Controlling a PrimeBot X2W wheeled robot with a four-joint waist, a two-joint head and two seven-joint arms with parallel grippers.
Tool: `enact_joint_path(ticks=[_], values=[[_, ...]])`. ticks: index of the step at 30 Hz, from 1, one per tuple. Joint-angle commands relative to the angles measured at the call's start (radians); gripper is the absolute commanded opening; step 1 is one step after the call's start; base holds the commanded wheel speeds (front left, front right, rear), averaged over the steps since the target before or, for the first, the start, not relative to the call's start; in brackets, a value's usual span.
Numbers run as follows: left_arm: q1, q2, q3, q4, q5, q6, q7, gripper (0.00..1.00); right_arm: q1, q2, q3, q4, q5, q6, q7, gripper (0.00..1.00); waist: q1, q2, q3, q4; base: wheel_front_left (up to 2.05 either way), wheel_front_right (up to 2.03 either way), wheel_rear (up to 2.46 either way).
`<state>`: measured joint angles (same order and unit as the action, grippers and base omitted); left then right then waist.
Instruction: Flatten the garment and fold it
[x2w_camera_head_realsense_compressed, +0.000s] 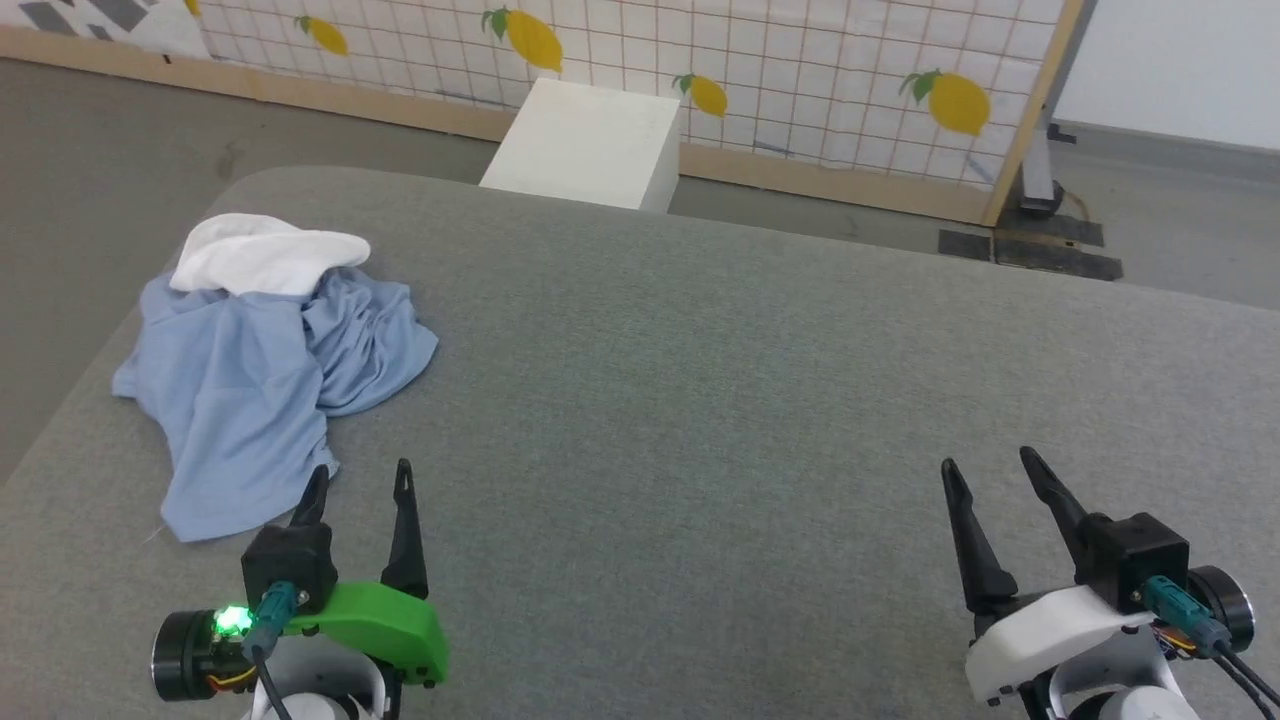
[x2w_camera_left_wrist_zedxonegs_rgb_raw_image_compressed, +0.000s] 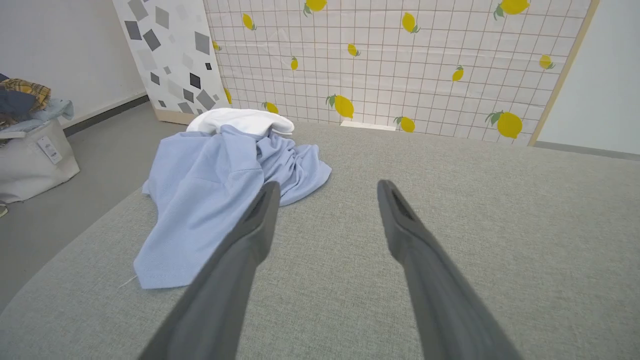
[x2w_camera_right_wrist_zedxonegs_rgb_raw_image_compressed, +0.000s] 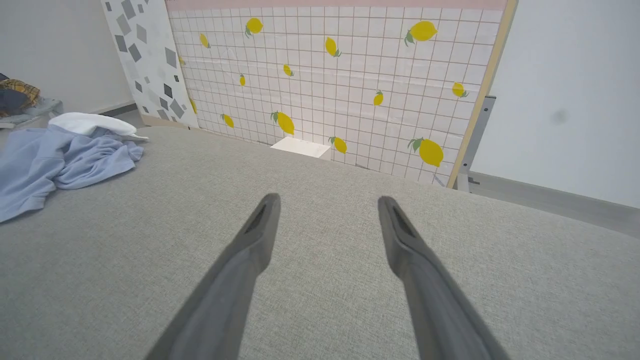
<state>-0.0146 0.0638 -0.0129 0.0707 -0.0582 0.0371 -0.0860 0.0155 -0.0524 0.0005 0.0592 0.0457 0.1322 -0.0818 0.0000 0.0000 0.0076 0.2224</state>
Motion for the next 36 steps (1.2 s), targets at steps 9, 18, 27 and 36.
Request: enact_joint_path(ticks=[9,18,27,36], values=[[-0.006,0.007,0.002,0.019,-0.028,0.017,-0.026,1.00,-0.016,0.001,0.001,0.018,0.016,-0.001,-0.028,1.00,0.0000,0.0000,0.003,0.048,0.00,0.00,0.00],[-0.009,0.007,0.002,0.032,-0.038,0.025,-0.044,1.00,-0.020,0.001,-0.004,0.028,0.025,-0.001,-0.046,1.00,0.0000,0.0000,0.010,0.093,0.00,0.00,0.00],[-0.013,0.006,0.006,0.047,-0.051,0.035,-0.063,1.00,-0.027,0.001,-0.006,0.039,0.031,-0.001,-0.061,1.00,0.0000,0.0000,0.018,0.147,0.00,0.00,0.00],[-0.014,0.003,0.009,0.062,-0.062,0.045,-0.082,1.00,-0.031,0.001,-0.004,0.050,0.040,-0.001,-0.076,1.00,0.0000,0.0000,0.022,0.198,0.00,0.00,0.00]])
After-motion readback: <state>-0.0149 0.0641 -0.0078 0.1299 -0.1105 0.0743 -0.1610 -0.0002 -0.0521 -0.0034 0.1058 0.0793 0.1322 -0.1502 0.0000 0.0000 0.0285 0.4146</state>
